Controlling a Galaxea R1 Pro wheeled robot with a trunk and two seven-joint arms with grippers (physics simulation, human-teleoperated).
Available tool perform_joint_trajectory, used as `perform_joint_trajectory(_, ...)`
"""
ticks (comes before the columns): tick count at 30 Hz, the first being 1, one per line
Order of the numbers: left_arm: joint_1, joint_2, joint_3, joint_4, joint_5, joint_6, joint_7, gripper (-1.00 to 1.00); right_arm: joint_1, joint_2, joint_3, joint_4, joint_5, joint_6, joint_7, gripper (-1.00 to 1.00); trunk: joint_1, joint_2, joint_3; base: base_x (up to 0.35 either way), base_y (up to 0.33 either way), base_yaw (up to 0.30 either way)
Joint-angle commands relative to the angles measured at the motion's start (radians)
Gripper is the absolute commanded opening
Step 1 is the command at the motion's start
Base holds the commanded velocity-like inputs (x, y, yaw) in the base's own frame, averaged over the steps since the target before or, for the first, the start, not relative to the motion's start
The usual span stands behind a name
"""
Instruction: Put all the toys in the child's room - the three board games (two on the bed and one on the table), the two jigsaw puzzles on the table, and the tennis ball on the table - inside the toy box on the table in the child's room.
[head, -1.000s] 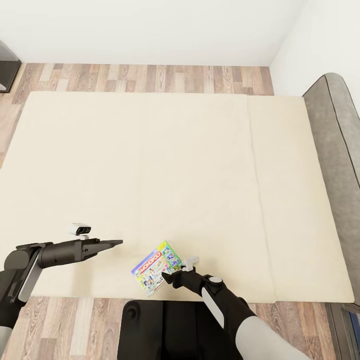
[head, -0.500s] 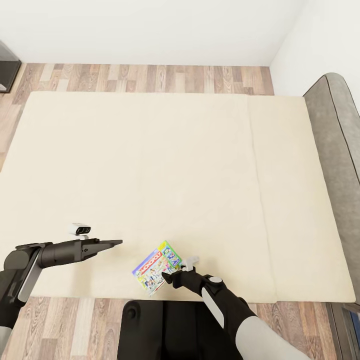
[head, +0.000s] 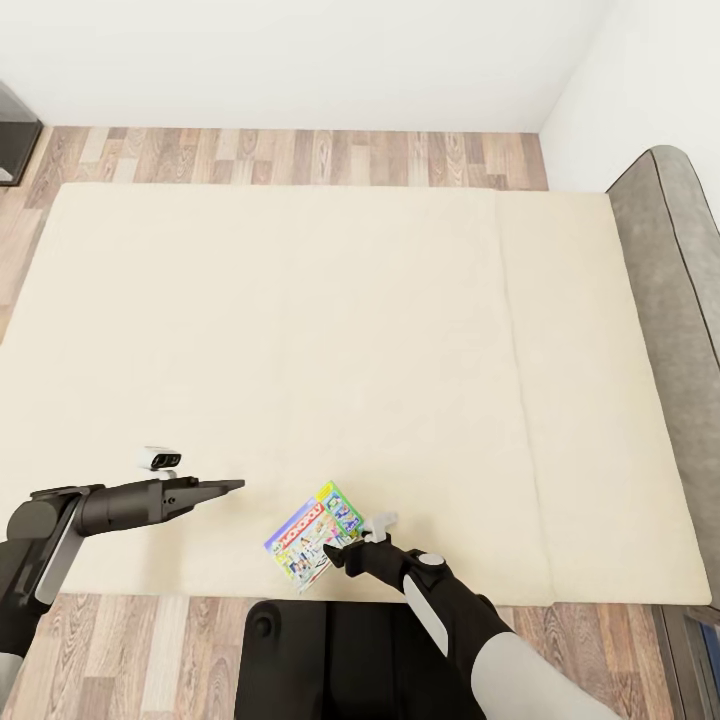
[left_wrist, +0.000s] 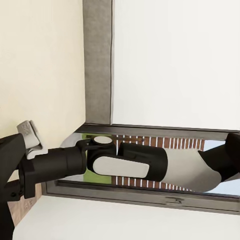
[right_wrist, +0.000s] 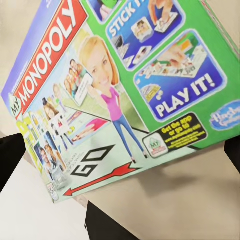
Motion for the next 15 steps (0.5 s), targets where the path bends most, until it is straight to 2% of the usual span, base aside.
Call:
perform_joint_trajectory(1,0.000,0.000,0.000,0.000,0.000,0.011,-0.004,1.00,0.000,0.000,0.001,-0.001,-0.009,0.007,0.001,1.00,0.001,-0.001,-0.001,0.000,0.000,0.000)
perform_joint_trajectory(15,0.000,0.000,0.001,0.001,-0.001,0.011,-0.004,1.00,0.000,0.000,0.002,0.001,-0.008,0.007,0.001,1.00,0.001,-0.001,-0.001,0.000,0.026,0.000)
